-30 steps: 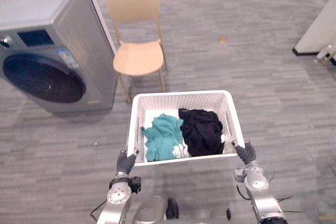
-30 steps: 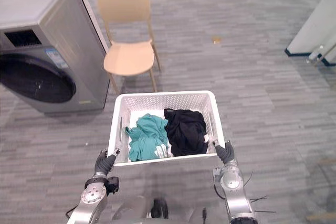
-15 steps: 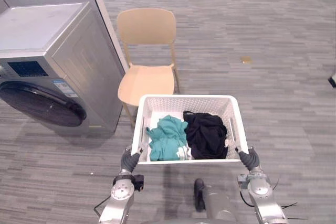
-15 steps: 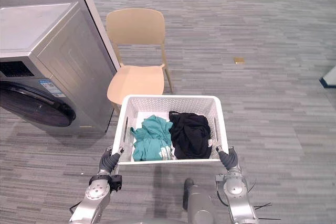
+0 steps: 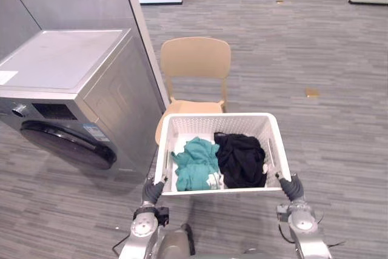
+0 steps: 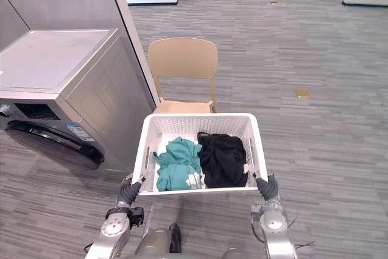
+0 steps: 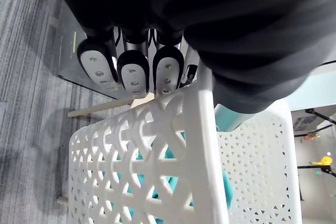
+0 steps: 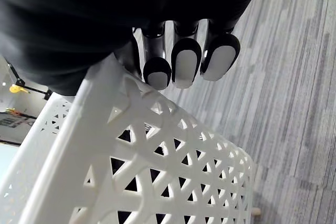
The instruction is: Pick up the laundry basket with both hands and put the clothes into the washing machine.
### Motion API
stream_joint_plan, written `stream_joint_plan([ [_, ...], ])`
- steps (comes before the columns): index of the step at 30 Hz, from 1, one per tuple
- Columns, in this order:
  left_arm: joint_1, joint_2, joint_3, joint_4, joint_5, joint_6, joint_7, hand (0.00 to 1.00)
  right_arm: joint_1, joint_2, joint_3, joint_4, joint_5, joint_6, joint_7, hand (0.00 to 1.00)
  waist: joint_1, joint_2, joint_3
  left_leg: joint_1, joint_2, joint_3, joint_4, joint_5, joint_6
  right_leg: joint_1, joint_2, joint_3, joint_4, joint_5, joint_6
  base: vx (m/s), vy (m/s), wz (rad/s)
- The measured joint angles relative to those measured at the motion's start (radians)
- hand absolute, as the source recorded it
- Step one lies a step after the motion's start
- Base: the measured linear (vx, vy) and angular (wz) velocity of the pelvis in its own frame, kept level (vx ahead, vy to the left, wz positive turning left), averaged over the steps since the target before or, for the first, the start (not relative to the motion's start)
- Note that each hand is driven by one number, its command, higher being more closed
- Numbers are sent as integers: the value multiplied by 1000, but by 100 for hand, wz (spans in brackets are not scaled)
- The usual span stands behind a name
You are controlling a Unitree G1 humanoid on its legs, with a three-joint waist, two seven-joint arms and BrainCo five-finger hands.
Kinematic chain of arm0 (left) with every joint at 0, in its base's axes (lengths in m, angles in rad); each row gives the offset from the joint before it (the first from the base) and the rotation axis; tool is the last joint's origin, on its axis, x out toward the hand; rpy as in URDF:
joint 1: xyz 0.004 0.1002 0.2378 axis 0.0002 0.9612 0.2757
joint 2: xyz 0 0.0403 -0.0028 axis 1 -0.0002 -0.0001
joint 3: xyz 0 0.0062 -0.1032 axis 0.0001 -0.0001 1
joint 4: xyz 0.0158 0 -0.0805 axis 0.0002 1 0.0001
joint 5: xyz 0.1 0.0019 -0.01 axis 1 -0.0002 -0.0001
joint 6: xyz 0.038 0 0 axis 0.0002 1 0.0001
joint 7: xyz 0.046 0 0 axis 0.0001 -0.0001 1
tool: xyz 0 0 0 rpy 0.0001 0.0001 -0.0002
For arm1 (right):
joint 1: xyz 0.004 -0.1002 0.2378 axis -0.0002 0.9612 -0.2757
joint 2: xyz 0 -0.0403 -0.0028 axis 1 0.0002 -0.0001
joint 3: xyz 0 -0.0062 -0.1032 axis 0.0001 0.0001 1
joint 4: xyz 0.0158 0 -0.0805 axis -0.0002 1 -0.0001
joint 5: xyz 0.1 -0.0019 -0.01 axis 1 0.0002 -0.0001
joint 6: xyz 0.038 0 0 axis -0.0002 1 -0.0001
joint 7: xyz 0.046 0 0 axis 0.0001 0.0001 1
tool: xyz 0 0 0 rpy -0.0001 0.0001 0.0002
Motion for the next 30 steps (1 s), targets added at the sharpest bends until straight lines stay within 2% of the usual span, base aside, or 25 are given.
stream_joint_plan([
  [2, 0, 24, -3, -1, 0, 0, 0, 100, 3, 11, 0, 2, -2, 0, 0, 100, -3, -6, 4, 57, -19, 17, -10, -20, 25, -152, -32, 65, 334, 35, -40, 207, 222, -9],
  [3, 0, 36, -3, -1, 0, 0, 0, 100, 5, 22, 3, 8, -8, 0, 0, 100, -9, -11, 3, 89, -24, 17, -18, -38, 27, -197, -19, 84, 411, 12, -44, 201, 127, -8],
  [4, 0, 41, -3, -1, 0, 1, 1, 100, 8, 22, 11, 11, -9, 0, -1, 100, -7, -13, 2, 108, -28, 14, -33, -39, 26, -211, -7, 86, 409, -8, -42, 205, 87, -2],
  [5, -2, 48, -3, -1, 1, 0, 1, 100, 13, 22, 17, 13, -9, 0, -1, 100, -6, -15, -1, 129, -32, 8, -58, -39, 26, -226, 20, 87, 381, -32, -42, 210, 61, 19],
  [7, -4, 54, -3, -1, 1, 0, 1, 100, 14, 22, 20, 12, -9, -1, -1, 100, -27, -22, -13, 141, -32, -14, -84, -34, 30, -245, 101, 91, 212, -42, -45, 246, 17, 44],
  [8, -4, 57, -5, -1, 4, 0, 1, 100, 16, 22, 22, 12, -9, -1, -3, 100, -28, -40, -23, 134, -44, -20, -74, -38, 21, -246, 130, 90, 90, -3, -72, 255, -26, 55],
  [9, -13, 53, -14, 18, 13, 4, 1, 100, 14, 16, 23, 21, -9, -1, -6, 100, -34, -42, -27, 129, -56, -46, -49, -49, 17, -239, 131, 79, 52, 34, -82, 349, -59, 49],
  [13, -15, 49, -33, 18, 20, 8, 1, 100, 24, -8, 25, 25, -8, 3, -4, 100, -28, -1, -49, 147, -22, -72, -69, -45, 9, -151, 167, 48, -84, 59, -94, 279, -61, 16],
  [18, -21, 51, -34, 18, 37, 8, 1, 100, 26, -7, 22, 23, 2, 1, -5, 100, -28, -6, -69, 204, -16, -91, -148, -18, -33, -81, 179, 29, -173, 75, -107, 161, -37, 9],
  [24, -78, 61, -32, 103, 61, 8, 5, 100, 3, 3, 15, 46, 5, -1, -4, 100, -28, 12, -85, 183, -16, -90, -226, 12, -31, -89, 191, 26, -283, 146, -102, 46, 23, -3],
  [28, -155, 72, -32, 165, 76, 8, 25, 100, -81, 10, 16, 137, 20, 0, -26, 100, -27, 9, -78, 74, -24, -86, -235, 43, -29, -197, 186, 30, -297, 195, -111, -59, 33, -4],
  [30, -216, 73, -32, 186, 76, 8, 42, 100, -150, 8, 16, 187, 40, 0, -46, 100, -27, 4, -36, 18, -31, -84, -224, 56, -25, -250, 178, 30, -294, 212, -112, -95, 20, 1],
])
